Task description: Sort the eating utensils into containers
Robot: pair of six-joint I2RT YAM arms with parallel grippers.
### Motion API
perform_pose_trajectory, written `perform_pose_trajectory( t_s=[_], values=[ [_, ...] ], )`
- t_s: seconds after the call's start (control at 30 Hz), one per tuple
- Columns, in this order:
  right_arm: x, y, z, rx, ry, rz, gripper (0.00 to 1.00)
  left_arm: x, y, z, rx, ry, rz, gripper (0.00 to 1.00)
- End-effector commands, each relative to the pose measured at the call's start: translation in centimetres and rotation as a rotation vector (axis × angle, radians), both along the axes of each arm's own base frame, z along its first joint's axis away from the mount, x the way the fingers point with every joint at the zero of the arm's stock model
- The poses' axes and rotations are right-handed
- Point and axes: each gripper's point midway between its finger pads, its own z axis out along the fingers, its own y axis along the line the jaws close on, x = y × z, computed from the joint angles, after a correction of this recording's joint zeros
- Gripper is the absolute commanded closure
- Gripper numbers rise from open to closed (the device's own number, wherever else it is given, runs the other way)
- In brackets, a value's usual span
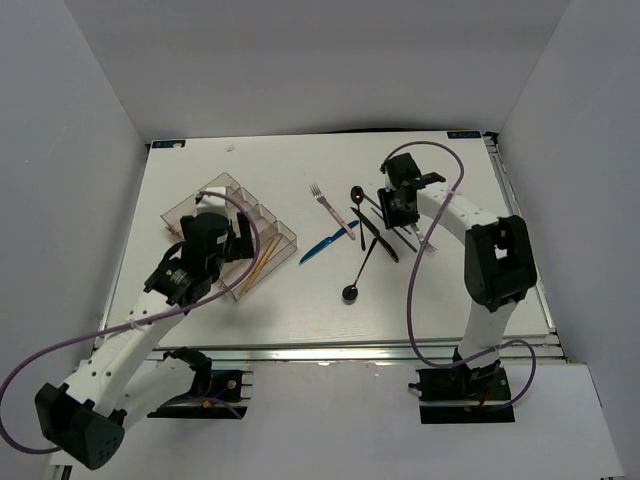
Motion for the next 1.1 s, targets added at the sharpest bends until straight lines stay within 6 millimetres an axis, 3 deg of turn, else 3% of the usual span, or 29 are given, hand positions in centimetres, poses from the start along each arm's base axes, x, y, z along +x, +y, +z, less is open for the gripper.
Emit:
perform_pose_trajectory(
  t_s=[0.0,0.43,0.57,0.73,0.93,1.03,1.07],
  values=[
    [0.1,-2.0,-0.7,-0.092,0.051,0.022,0.56,-1.6,0.7,-1.4,-0.016,0.003,0.005,0.02],
    [-0.3,-4.0,-5.2,-0.103,0.179,0.042,0.59,-1.8,-0.4,-2.7,-0.045,0.022,-0.051,0.02],
    [-0.8,-3.6,-6.3,-0.079,0.211,0.066,0.62,-1.9,-0.5,-2.8,-0.047,0.022,-0.057,0.02],
    [-2.0,-4.0,-7.8,-0.120,0.262,0.079,0.81,-2.0,-0.5,-2.7,-0.049,0.020,-0.059,0.02],
    [-2.6,-2.4,-7.1,-0.140,0.246,0.145,1.00,-2.0,-0.1,-2.5,-0.044,0.012,-0.040,0.02],
    [-2.4,-1.3,-5.5,-0.120,0.205,0.159,1.00,-2.0,-0.1,-1.7,-0.057,-0.014,-0.044,0.02],
    [-2.2,-0.8,-4.1,-0.091,0.176,0.168,1.00,-2.0,0.0,-1.1,-0.065,-0.032,-0.040,0.02]
  ],
)
